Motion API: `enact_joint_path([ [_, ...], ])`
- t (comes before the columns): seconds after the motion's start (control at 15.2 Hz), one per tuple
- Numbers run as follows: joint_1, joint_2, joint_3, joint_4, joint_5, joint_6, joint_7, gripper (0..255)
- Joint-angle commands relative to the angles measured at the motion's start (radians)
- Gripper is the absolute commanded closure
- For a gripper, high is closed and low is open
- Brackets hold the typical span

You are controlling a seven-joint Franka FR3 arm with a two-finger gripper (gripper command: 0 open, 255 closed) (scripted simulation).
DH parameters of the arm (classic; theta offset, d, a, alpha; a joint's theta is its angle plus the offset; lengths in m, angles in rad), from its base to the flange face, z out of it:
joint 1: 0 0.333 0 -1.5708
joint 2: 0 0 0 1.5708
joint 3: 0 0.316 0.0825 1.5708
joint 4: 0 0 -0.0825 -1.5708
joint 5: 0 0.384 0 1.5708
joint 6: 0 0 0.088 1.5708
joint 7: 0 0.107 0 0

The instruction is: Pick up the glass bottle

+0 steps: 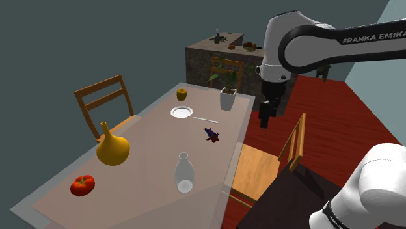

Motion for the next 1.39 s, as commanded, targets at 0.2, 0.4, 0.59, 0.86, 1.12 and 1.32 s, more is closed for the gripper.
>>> enact_joint_path([
  [0.2, 0.024, 0.155, 0.052, 0.018, 0.019, 0.148, 0.049, 0],
  [0.4, 0.036, 0.256, 0.082, 0.046, 0.020, 0.227, 0.081, 0],
  [0.59, 0.046, 0.362, 0.110, 0.086, 0.013, 0.299, 0.115, 0],
  [0.86, 0.060, 0.509, 0.142, 0.157, -0.011, 0.380, 0.165, 0],
  [1.12, 0.079, 0.660, 0.165, 0.248, -0.050, 0.442, 0.219, 0],
  [1.32, 0.099, 0.774, 0.173, 0.330, -0.085, 0.475, 0.260, 0],
])
